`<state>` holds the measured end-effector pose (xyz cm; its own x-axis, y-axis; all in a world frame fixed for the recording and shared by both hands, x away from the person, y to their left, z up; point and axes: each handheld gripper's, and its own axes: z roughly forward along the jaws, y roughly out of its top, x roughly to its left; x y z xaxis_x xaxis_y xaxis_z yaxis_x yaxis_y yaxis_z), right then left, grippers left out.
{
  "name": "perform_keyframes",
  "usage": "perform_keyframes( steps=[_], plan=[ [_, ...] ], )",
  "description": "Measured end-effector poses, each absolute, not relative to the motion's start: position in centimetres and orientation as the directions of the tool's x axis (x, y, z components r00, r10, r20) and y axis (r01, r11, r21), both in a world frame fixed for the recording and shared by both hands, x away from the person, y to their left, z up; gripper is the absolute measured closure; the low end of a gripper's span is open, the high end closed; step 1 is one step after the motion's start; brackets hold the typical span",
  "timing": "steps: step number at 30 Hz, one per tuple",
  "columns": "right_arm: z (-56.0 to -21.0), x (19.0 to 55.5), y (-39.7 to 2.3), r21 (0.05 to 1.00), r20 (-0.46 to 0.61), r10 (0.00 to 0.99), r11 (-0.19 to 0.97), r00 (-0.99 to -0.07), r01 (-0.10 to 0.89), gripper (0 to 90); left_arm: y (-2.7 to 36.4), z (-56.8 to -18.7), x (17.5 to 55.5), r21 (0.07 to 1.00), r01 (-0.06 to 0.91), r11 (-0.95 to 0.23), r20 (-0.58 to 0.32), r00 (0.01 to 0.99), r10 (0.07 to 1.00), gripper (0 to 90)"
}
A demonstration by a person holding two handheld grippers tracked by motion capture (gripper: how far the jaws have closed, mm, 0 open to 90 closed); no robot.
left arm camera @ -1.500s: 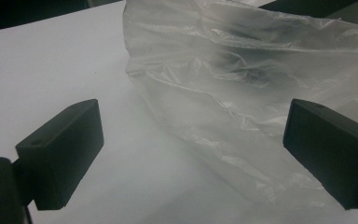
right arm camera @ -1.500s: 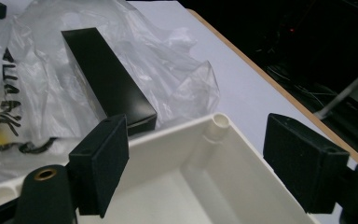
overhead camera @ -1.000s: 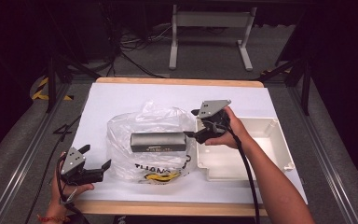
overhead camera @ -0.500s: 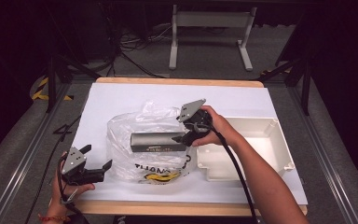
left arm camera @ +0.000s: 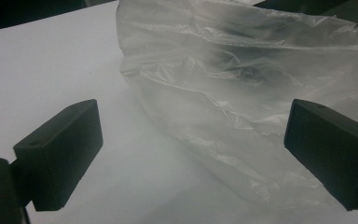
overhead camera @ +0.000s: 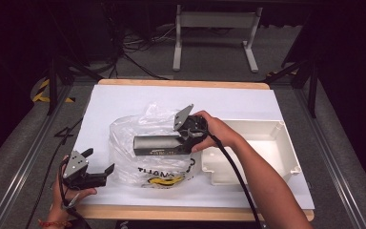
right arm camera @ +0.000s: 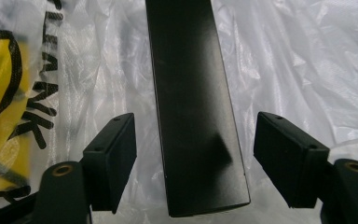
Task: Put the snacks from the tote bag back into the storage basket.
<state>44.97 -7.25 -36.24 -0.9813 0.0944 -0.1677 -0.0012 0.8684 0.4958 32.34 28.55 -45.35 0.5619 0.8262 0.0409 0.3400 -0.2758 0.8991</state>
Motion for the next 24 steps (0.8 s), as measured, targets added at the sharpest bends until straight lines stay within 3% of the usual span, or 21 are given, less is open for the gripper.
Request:
perform_keyframes(
  steps=[13,24],
  plan=[
    [-37.9,45.7,-6.2,0.441,-0.118,0.110,0.896,-0.987,0.047,28.6,28.4,-45.5,32.4,0.891,0.352,-0.288,0.042,0.567,0.823,5.2],
    [-38.5,46.2,-5.9,0.387,-0.123,0.124,0.919,-0.985,0.068,37.4,28.4,-45.6,32.3,0.889,0.352,-0.293,0.043,0.573,0.819,5.3]
  ],
)
